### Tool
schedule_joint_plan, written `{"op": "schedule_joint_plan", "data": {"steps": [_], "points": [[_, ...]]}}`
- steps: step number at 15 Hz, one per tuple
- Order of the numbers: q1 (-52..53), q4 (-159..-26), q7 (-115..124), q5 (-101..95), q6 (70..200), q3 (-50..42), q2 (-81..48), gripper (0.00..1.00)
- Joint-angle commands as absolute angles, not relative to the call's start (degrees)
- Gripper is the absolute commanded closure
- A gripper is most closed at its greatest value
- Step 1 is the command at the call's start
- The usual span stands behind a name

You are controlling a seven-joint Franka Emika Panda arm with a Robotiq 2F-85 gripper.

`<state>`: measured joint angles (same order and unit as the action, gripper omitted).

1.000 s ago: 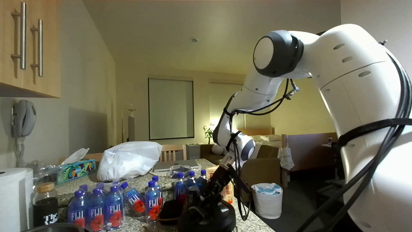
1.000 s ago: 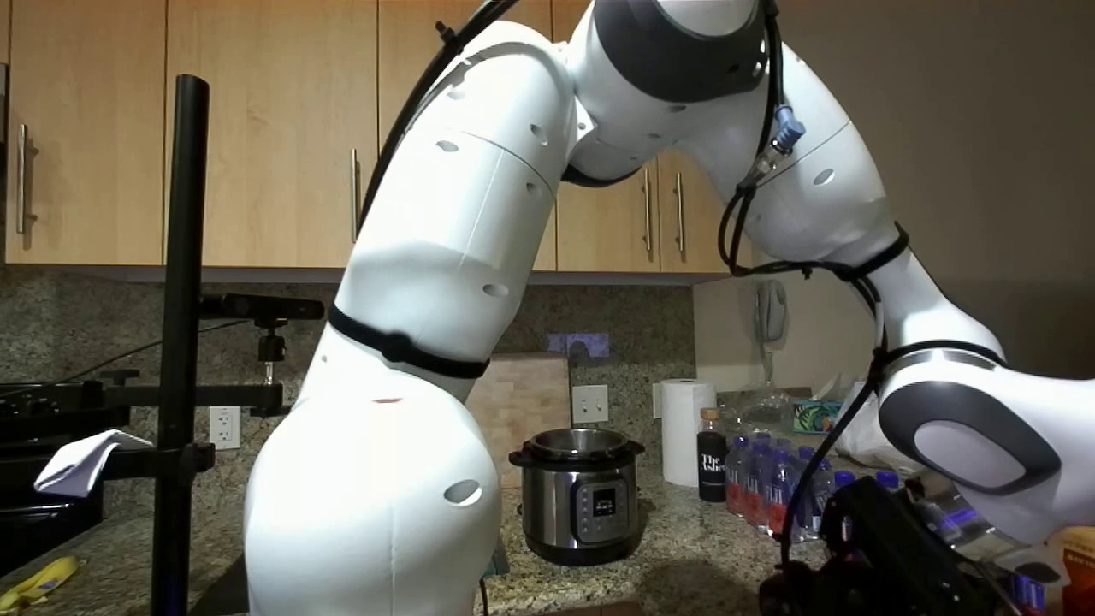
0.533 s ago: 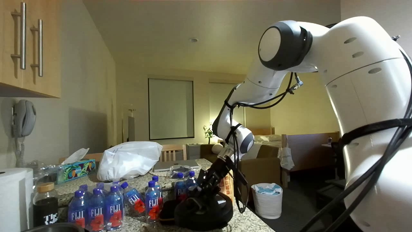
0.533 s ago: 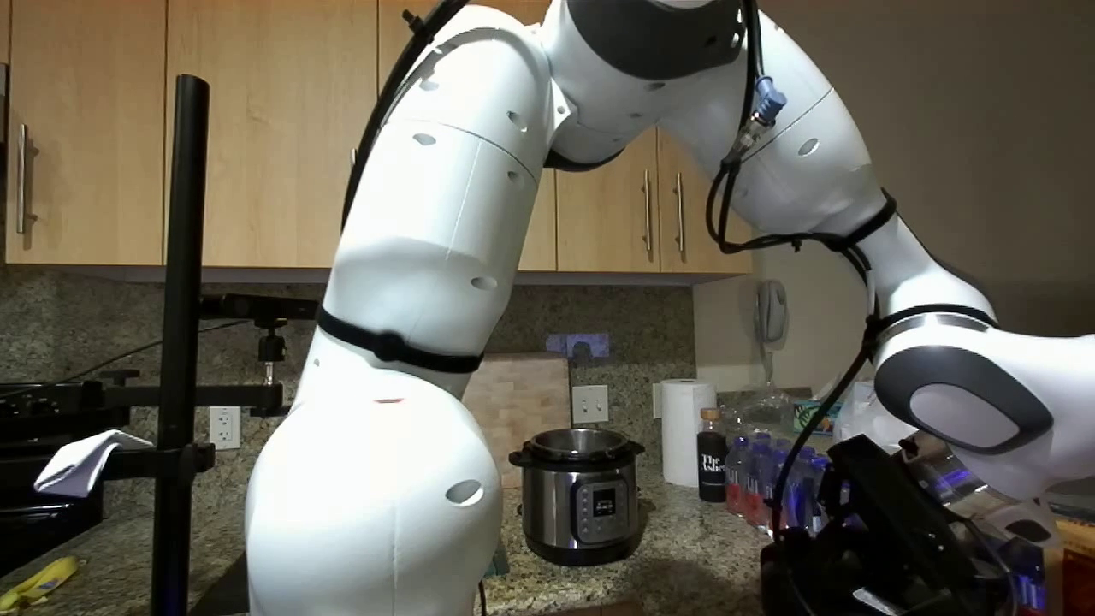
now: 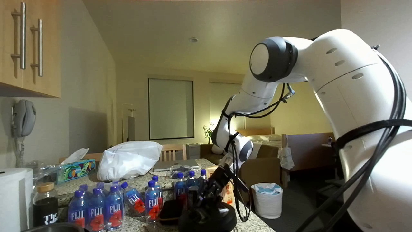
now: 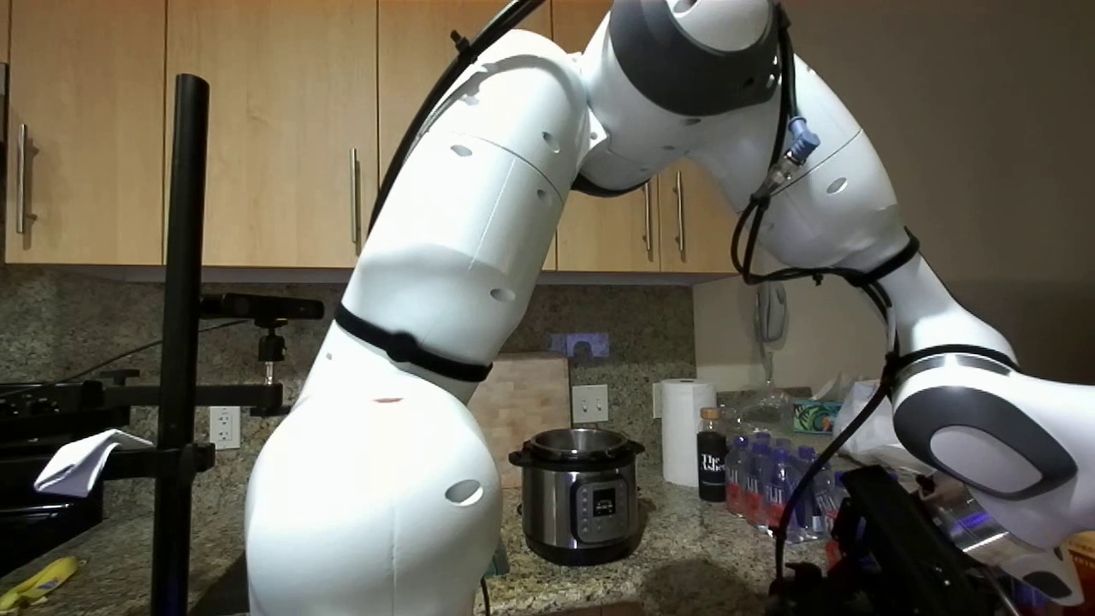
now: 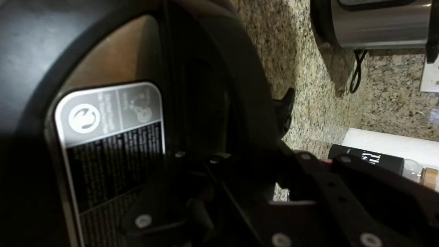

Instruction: Uncover the cooker and put the lid on the counter

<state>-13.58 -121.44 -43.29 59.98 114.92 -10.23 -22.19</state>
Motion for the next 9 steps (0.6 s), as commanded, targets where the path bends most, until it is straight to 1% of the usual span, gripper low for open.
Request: {"op": "schedule_joint_plan", "data": {"steps": [1,3,4,9], "points": [[-14.1,-121.1,-43.0,59.7,114.9,-9.7,-22.3,0.96],[-14.1,-120.9,-42.7,59.7,114.9,-9.7,-22.3,0.96],[-14.1,-120.8,-42.6,59.7,114.9,-9.7,-22.3,0.98],[-15.3,-117.1,-41.3,60.0,115.1,-9.6,-29.1,0.98]]}}
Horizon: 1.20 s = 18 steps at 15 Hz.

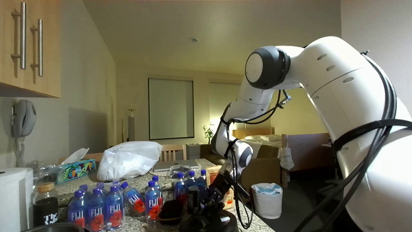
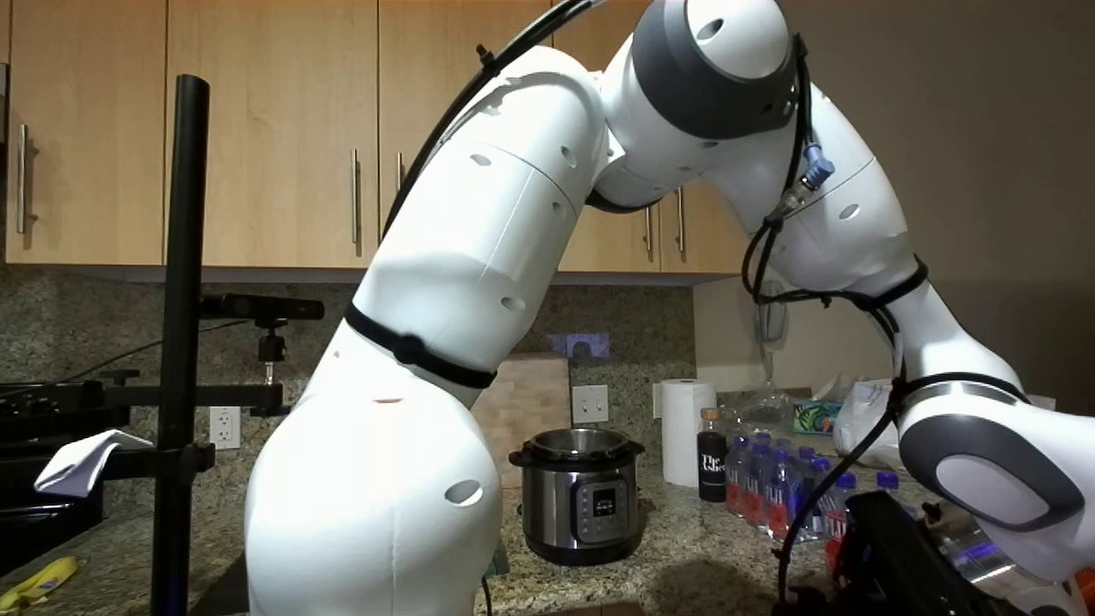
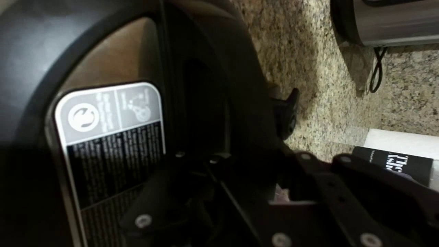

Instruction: Uncover the cooker and put the lid on the counter

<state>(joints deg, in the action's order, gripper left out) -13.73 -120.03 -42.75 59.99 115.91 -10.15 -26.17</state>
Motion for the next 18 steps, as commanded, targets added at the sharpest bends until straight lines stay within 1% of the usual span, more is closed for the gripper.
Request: {"op": "schedule_joint_plan", "data": {"steps": [1,8,9,10,11,18], "points": [[-15.7,-116.3,-41.2,60.0,114.8,-9.6,-30.3,0.98],[-16.2,-113.7,-41.1,59.5,114.0,-9.3,-32.2,0.98],[-16.1,-113.6,-40.9,59.3,113.8,-9.3,-32.3,0.71],[-16.1,-113.5,-40.8,59.2,113.8,-9.3,-32.3,0.69],[-16.1,-113.4,-40.7,59.1,113.8,-9.3,-32.4,0.64],[-15.8,-113.0,-37.9,57.5,111.8,-9.9,-31.6,0.21]]}}
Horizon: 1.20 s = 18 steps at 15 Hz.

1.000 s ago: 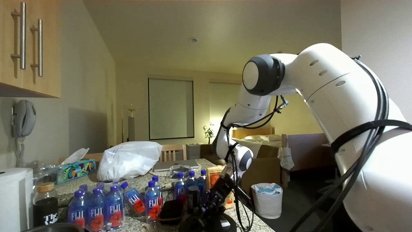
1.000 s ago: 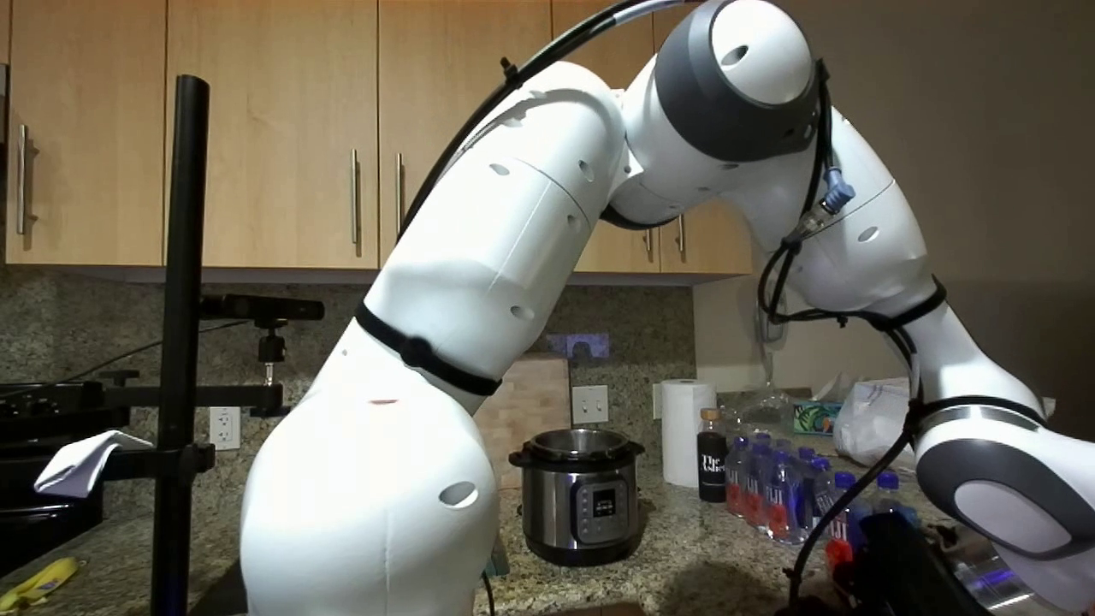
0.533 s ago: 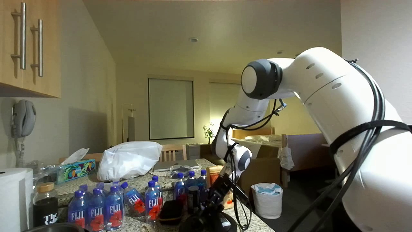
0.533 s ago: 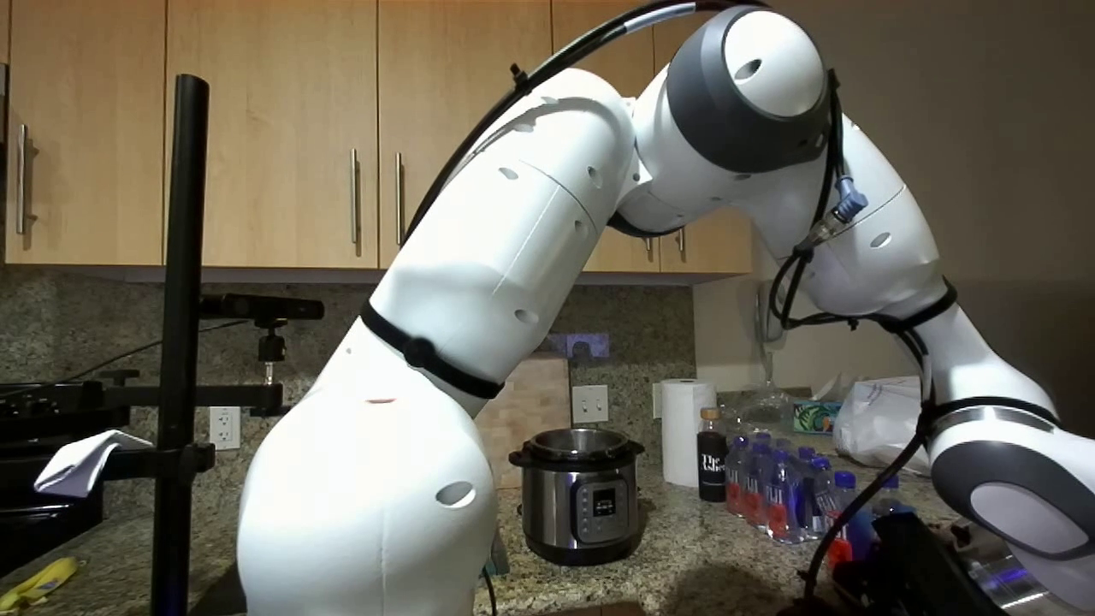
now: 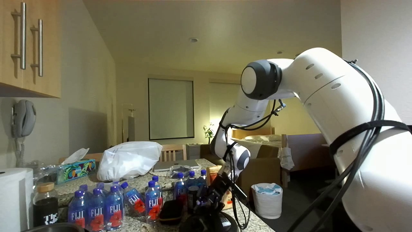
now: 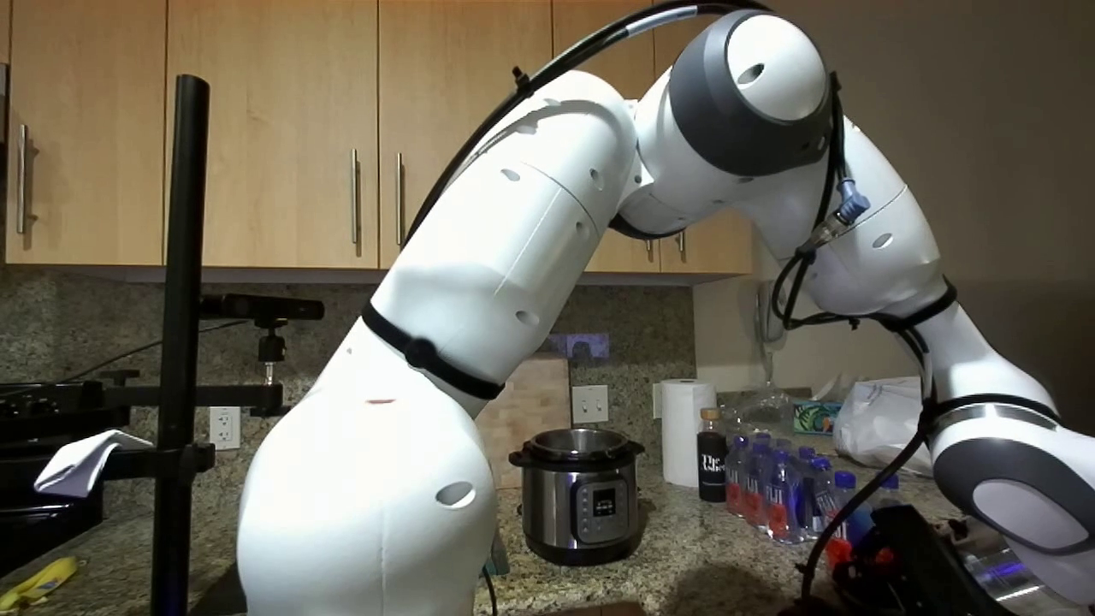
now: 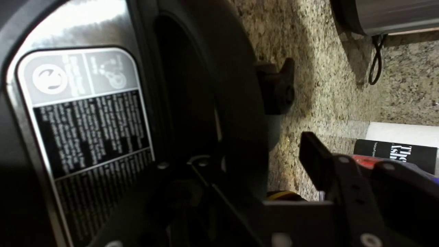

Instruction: Uncover the cooker and put the lid on the counter

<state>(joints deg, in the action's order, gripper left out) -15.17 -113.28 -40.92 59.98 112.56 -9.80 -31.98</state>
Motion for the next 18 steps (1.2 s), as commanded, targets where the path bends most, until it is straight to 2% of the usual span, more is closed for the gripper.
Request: {"op": "schedule_joint_plan", "data": {"steps": [1,3,4,10,18], "points": [[-15.7,-113.2,-36.9,56.9,111.7,-10.2,-31.0,0.15],[-15.7,-113.5,-35.1,55.1,111.3,-10.6,-30.0,0.02],[-15.8,-113.6,-34.3,54.0,111.0,-10.6,-29.5,0.01],[-16.7,-114.1,-31.0,47.4,109.4,-11.1,-26.8,0.00],[-14.3,-120.5,-25.4,37.4,117.4,-11.2,-17.8,0.00]]}}
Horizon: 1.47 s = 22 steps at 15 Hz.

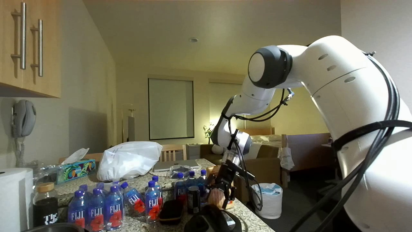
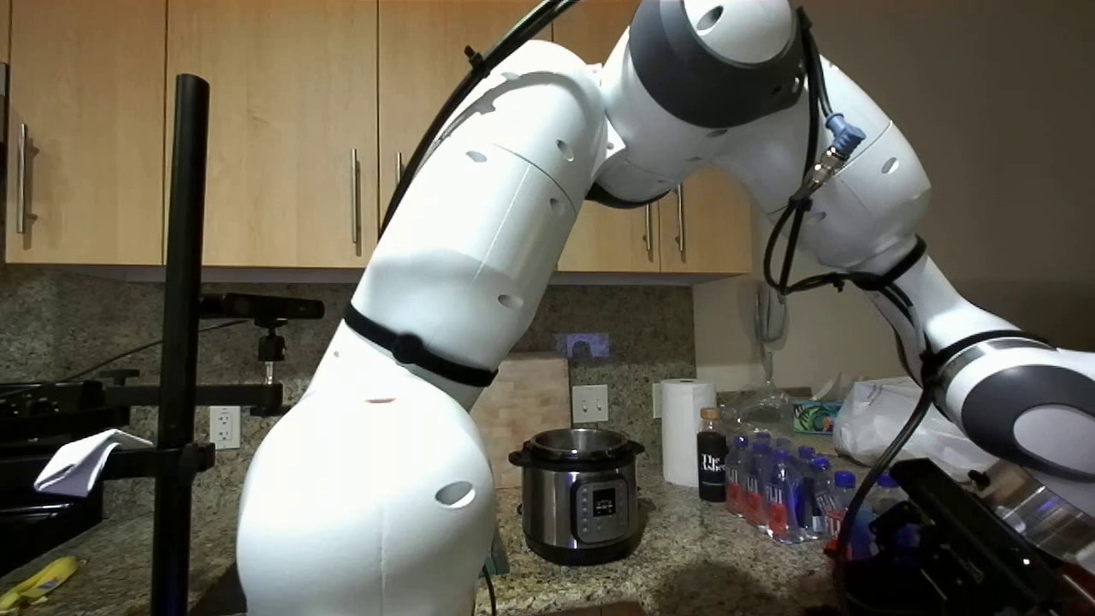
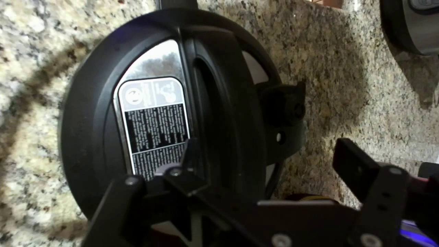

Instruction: Uncover the cooker and put the lid on the counter

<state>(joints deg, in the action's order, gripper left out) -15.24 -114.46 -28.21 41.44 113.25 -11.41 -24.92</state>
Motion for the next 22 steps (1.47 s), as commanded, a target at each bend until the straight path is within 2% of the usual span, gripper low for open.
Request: {"op": "schedule_joint_plan", "data": {"steps": [1,8,12,13,16,18,22], "points": [[-13.8,-122.7,-24.9,36.1,119.3,-11.1,-15.1,0.00],[-7.9,-138.2,-16.8,30.7,136.7,-7.4,4.3,0.00],[-4.6,-142.4,2.2,12.9,143.3,-2.7,9.1,0.00],[-8.6,-142.8,7.1,8.2,142.6,2.7,9.9,0.00],[-13.7,-143.1,21.5,-4.2,137.8,11.6,12.9,0.00],[-7.6,-141.8,30.4,-9.1,132.5,10.6,13.9,0.00],[-3.1,-140.1,35.9,-8.6,124.6,11.8,15.4,0.00]]}}
